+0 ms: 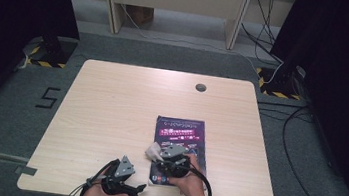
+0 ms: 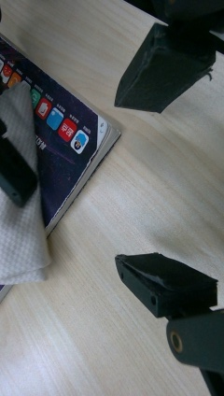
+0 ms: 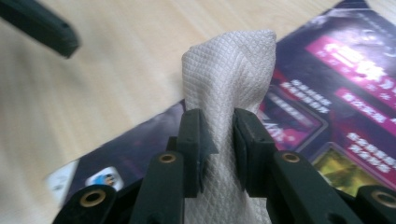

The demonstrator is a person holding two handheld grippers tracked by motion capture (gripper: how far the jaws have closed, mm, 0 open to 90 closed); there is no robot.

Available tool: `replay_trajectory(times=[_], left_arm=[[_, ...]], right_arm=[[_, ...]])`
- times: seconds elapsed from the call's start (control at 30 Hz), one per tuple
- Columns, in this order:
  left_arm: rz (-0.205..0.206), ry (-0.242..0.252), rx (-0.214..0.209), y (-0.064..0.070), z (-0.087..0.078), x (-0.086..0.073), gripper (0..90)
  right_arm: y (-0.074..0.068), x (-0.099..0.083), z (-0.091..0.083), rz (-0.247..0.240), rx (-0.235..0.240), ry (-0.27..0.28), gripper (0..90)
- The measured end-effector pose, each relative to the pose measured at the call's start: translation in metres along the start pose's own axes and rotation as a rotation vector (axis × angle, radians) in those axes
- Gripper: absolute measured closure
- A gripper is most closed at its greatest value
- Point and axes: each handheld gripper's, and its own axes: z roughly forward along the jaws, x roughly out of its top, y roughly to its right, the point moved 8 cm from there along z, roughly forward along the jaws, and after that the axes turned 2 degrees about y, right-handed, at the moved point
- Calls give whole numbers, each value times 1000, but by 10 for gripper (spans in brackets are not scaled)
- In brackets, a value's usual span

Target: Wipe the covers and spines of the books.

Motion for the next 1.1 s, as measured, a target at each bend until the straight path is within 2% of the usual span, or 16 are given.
replay_trajectory(times=[0.17,0.27,0.33,0.4,0.43,0.67,0.77,0.83,1.1], left_arm=[[-1,-4,5,-2,0,0,192],[-3,-6,9,-2,0,0,192],[-3,-3,9,-2,0,0,192],[-2,-2,10,-2,0,0,192],[-2,-2,9,-2,0,0,192],[3,-5,6,-1,0,0,192],[2,-8,10,-1,1,0,192],[0,-6,13,-2,0,0,192],[-16,10,36,-9,-4,1,192]], right_arm=[[-5,-3,-3,10,15,2,738],[-2,-6,-6,23,17,-1,740],[5,-9,-10,31,4,-2,740],[17,-15,-15,74,-27,-5,741],[27,-18,-18,74,-47,-1,741],[88,-51,-48,216,-199,-6,743],[102,-58,-55,256,-216,2,745],[105,-60,-56,256,-222,0,745],[102,-59,-56,236,-250,-21,740]])
